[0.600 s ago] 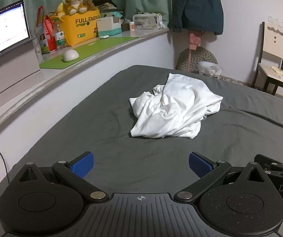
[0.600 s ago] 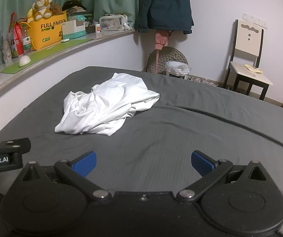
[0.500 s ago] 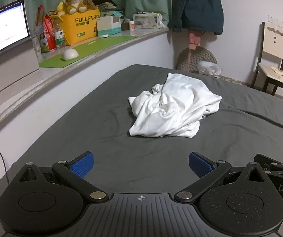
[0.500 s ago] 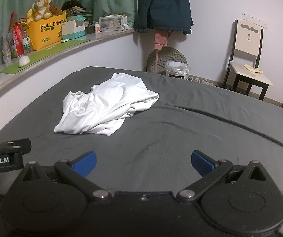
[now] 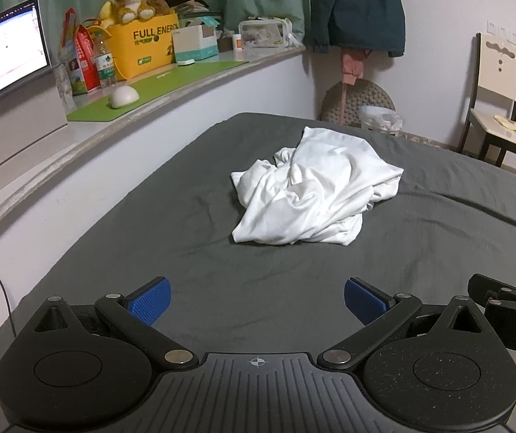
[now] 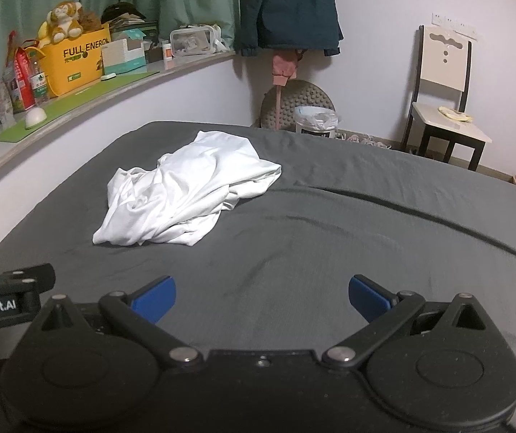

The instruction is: Fold clothes

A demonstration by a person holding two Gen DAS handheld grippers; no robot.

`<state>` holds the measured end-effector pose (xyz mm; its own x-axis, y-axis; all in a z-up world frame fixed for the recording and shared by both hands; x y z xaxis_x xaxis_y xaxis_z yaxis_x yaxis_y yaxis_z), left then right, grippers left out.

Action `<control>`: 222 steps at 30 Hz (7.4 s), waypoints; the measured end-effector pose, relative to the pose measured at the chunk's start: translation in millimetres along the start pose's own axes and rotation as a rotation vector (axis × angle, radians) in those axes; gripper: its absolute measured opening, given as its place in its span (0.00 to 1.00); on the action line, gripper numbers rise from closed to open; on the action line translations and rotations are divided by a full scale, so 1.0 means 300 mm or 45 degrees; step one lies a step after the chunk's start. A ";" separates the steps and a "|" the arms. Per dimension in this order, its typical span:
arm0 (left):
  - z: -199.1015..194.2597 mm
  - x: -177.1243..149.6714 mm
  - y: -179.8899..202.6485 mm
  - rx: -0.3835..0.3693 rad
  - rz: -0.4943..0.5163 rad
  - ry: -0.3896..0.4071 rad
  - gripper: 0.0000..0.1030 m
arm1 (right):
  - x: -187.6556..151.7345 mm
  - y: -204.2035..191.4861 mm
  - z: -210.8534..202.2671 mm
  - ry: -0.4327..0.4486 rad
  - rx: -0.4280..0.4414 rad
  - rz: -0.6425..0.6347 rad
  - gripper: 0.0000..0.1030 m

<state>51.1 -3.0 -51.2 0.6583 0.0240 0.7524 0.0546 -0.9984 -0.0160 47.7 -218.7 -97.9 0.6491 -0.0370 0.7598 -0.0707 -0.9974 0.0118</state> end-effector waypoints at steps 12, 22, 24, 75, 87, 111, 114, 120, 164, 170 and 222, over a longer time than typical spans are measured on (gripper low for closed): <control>0.032 -0.020 0.006 0.002 0.008 -0.025 1.00 | -0.009 -0.005 0.015 -0.022 -0.003 -0.006 1.00; 0.099 -0.036 0.023 0.020 0.021 -0.068 1.00 | -0.030 -0.010 0.071 -0.063 -0.005 -0.011 1.00; 0.107 -0.034 0.022 0.022 0.018 -0.071 1.00 | -0.030 -0.012 0.082 -0.069 -0.005 -0.011 1.00; 0.560 0.040 -0.177 0.039 -0.351 -0.085 1.00 | 0.260 -0.206 0.680 0.194 0.310 0.124 0.10; 0.466 0.120 0.097 -0.356 -0.103 0.176 1.00 | -0.122 0.661 0.028 0.274 -0.289 0.439 0.12; 0.564 0.037 0.407 -0.349 0.169 0.362 1.00 | -0.208 0.148 0.375 0.130 0.193 -0.839 0.02; 0.558 0.036 0.427 -0.362 0.217 0.377 1.00 | -0.160 0.208 0.329 0.217 0.232 -0.674 0.02; 0.550 0.040 0.416 -0.391 0.182 0.363 1.00 | 0.055 0.569 0.204 0.412 0.062 -0.270 0.01; 0.599 0.045 0.363 -0.304 0.037 0.278 1.00 | -0.226 0.151 0.422 0.128 0.301 -0.830 0.03; 0.588 0.063 0.368 -0.376 0.006 0.308 1.00 | -0.119 0.478 0.027 0.390 0.103 -0.289 0.03; 0.497 -0.104 0.563 -0.433 1.305 0.509 0.03 | -0.391 0.618 -0.047 0.118 0.140 -0.531 0.04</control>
<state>151.7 -164.8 -175.5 -0.0122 -0.7644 0.6447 -0.6138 -0.5032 -0.6083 -52.3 -398.4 -175.7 0.5342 0.3709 0.7597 0.2676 -0.9266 0.2643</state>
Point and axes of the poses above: each gripper's, at about its wrist camera, not at the fingertips, and z roughly the way its jaws point, y to its right, x to its top, the point moved 7 cm from there along z, roughly the way its jaws point, and after that the axes turned 3 degrees about -z, right-handed, at the moved point
